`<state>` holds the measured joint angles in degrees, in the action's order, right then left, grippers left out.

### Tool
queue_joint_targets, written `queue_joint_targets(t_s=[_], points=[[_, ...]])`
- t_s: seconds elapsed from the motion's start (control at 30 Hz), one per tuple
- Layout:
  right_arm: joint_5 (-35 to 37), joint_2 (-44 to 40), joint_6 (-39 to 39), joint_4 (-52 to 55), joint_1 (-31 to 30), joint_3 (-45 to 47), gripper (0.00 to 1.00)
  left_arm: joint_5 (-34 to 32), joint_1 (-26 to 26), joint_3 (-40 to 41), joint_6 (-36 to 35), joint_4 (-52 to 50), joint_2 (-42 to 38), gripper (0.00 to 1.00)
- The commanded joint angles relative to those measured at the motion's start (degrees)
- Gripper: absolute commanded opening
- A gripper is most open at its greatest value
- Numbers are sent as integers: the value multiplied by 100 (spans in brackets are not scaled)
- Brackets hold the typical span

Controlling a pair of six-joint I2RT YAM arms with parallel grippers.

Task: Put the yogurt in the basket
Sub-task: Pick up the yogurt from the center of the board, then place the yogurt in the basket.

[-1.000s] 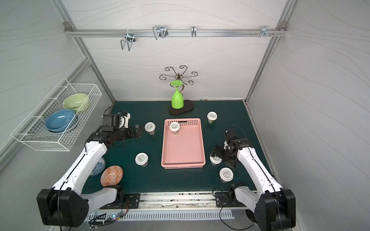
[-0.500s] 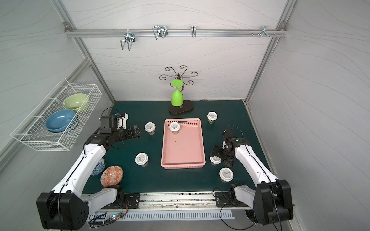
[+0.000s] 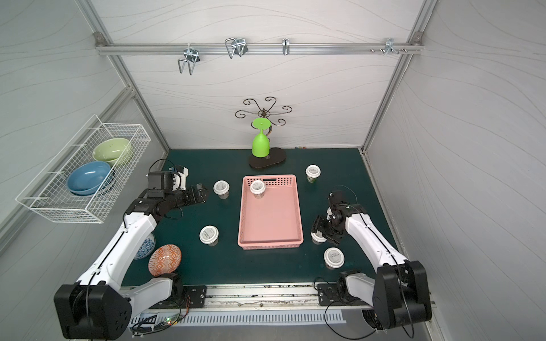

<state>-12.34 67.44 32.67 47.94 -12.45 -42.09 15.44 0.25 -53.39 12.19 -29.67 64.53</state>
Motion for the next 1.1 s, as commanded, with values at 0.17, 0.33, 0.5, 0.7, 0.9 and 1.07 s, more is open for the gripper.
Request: queue_joint_targets(t_s=[0.17,0.33,0.5,0.7,0.9,1.07], points=[[65,-91,-39,65,31,-43,64,55,71,-75,15,164,-100,99],[151,-143,-85,141,46,-144,62,56,72,-8,38,245,-100,99],[154,-165,-163,386,77,-494,62,-32,78,-24,16,253,-90,99],[111,-106,-188,735,73,-1265,62,4,89,-41,12,235,-97,99],[13,316,-92,904,-135,-2120,62,30,93,-48,9,218,-117,99],[70,940,23,831,-708,-2929,62,-89,98,21,2,281,-116,99]])
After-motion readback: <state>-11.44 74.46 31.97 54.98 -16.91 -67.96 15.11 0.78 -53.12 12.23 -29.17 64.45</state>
